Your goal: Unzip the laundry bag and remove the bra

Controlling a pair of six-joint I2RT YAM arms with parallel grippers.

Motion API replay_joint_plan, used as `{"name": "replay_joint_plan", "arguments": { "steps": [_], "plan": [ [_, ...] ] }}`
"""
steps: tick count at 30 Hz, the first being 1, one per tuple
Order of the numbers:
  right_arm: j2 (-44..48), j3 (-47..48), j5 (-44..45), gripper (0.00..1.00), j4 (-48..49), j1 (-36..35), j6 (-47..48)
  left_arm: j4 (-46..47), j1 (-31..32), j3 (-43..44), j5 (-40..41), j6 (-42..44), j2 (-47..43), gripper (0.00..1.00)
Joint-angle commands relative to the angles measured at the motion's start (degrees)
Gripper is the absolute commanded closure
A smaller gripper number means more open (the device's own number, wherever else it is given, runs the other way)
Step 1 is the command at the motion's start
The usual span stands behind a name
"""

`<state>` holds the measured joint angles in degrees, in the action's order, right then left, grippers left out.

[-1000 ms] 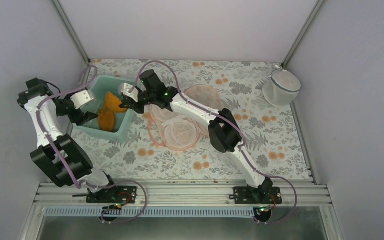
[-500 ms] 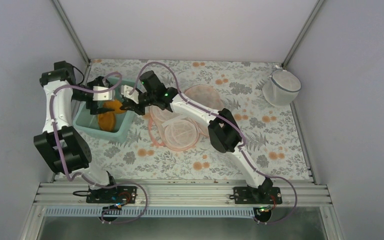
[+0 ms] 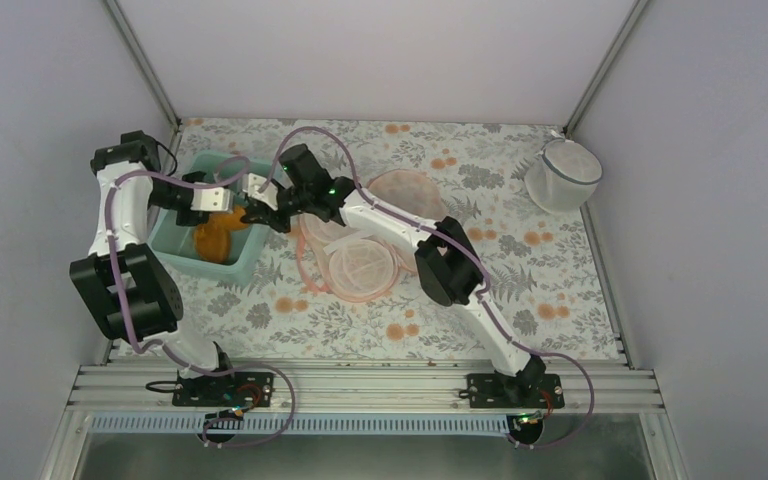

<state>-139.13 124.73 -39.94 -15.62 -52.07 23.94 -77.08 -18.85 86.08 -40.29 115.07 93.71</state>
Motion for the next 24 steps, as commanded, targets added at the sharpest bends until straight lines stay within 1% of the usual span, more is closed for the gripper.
{"name": "replay_joint_plan", "arguments": {
  "steps": [1,2,4,5,8,10,12,14,16,18,21,23,24],
  "plan": [
    [2.92,-0.64,-0.08,0.89,2.57,-0.16,-1.49,-0.71,0.02,-1.08,-4.41,-0.58,-0.24,0.98],
    [3.12,-0.93,0.79,0.81,3.21,-0.04,-2.54,-0.7,-0.46,-0.64,-5.98,-2.36,0.22,0.98],
    [4.39,-2.18,2.87,0.57,4.83,0.42,-4.44,-0.7,-2.21,0.41,-11.08,-6.23,1.94,0.98],
    [4.88,-3.27,3.93,0.5,6.0,0.62,-5.35,-0.73,-3.15,0.88,-14.03,-7.26,2.95,0.98],
    [7.4,-5.56,6.61,0.36,8.52,1.29,-7.33,-0.63,-5.41,2.1,-21.88,-13.39,6.43,0.98],
    [8.69,-6.21,7.94,0.32,8.88,1.45,-7.91,-0.46,-5.99,3.23,-25.41,-16.8,8.56,0.98],
    [9.8,-6.61,9.41,0.32,8.89,1.55,-8.03,0.39,-6.02,3.57,-27.4,-19.66,9.83,0.98],
    [10.9,-7.33,9.4,0.31,9.25,1.8,-8.11,0.35,-6.01,3.45,-28.31,-19.36,9.72,0.98],
    [11.77,-8.56,6.8,0.31,10.15,2.49,-8.46,0.56,-6.0,3.3,-28.45,-19.26,8.73,0.98],
    [12.33,-9.6,3.52,0.27,11.2,3.45,-8.77,0.07,-6.02,3.38,-28.32,-18.52,7.69,0.98],
    [11.94,-9.19,1.62,0.25,11.02,4.62,-8.04,-0.7,-6.02,2.96,-27.78,-17.72,6.91,0.98],
    [11.31,-7.89,-0.93,0.21,10.88,5.41,-7.16,-0.7,-5.97,1.99,-26.89,-16.5,6.18,0.98],
    [10.63,-7.04,-2.22,0.17,10.83,5.75,-6.74,-0.7,-5.94,1.42,-26.33,-15.5,5.71,0.98]
  ]
}}
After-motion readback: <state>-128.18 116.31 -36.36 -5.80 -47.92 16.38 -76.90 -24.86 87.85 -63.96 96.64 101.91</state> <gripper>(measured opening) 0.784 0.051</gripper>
